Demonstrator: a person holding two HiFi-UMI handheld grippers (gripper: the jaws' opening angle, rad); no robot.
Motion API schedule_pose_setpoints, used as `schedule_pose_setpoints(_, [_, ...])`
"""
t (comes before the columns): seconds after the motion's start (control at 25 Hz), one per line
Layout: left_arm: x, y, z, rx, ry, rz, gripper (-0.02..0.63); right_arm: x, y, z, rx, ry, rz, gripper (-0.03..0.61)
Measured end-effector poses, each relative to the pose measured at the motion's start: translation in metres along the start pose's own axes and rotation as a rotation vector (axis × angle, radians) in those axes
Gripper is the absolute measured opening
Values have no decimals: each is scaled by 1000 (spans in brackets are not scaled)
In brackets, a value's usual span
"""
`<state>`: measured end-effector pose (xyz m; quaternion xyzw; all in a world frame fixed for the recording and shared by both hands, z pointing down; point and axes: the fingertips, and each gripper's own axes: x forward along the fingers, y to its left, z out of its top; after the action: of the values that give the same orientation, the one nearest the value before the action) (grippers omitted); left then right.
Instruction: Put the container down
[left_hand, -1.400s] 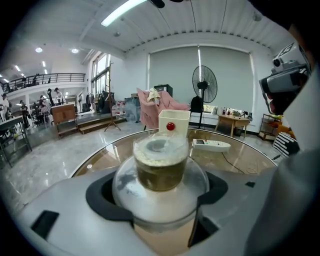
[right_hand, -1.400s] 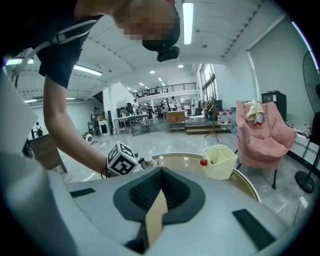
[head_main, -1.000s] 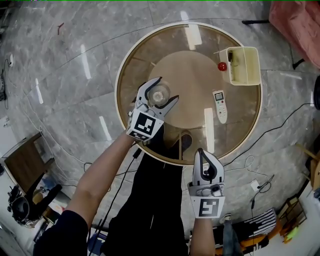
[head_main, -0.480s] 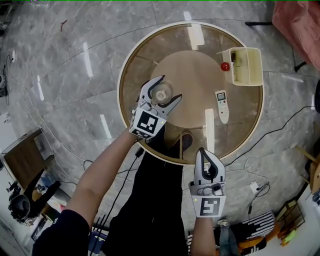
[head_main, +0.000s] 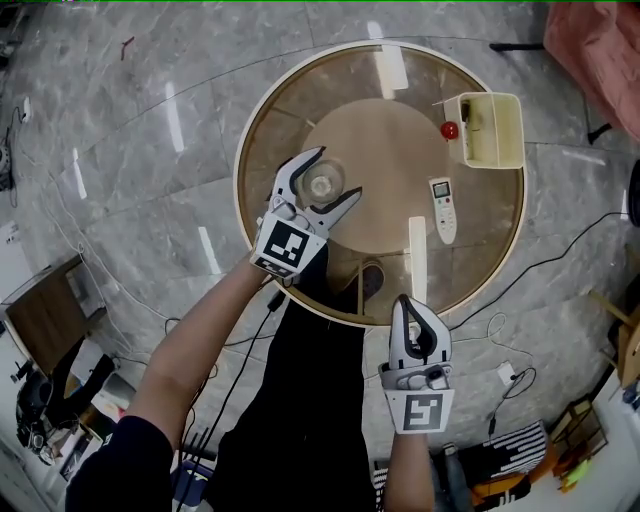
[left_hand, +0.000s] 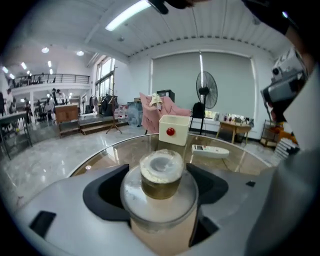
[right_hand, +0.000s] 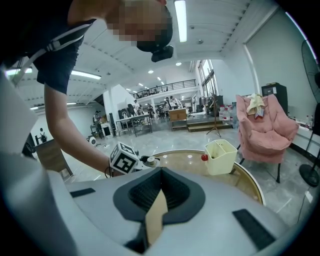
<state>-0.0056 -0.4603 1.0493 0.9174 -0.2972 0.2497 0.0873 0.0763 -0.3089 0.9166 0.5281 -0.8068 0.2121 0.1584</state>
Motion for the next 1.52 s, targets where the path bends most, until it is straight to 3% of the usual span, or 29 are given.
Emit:
schedule_pose_setpoints(0.08, [-4, -3, 4, -47, -11, -15, 341, -3, -3, 1, -10, -4, -5, 27])
schedule_pose_setpoints(0.44, [-33, -6, 31, -3, -14, -10, 341, -15, -6, 33, -37, -39, -15, 28])
schedule_pose_setpoints(0.64, [-69, -14, 66, -5, -34, -10, 341, -26, 8, 62, -60, -42, 25, 28])
schedule_pose_setpoints(0.96, [-147, -29, 130, -98, -52, 29, 341, -66, 34, 120, -79, -86, 47, 28])
schedule_pose_setpoints(1.2, [-218, -61, 211, -148, -63, 26, 341, -120, 56, 176, -67, -13, 38, 28])
schedule_pose_setpoints(1.36, [-260, -64, 282, -140, -129, 48, 341, -141, 57, 228, -89, -47, 32, 27])
schedule_pose_setpoints(1.52, [-308, -86, 327, -146, -159, 60, 341, -179, 71, 265, -127, -52, 56, 26])
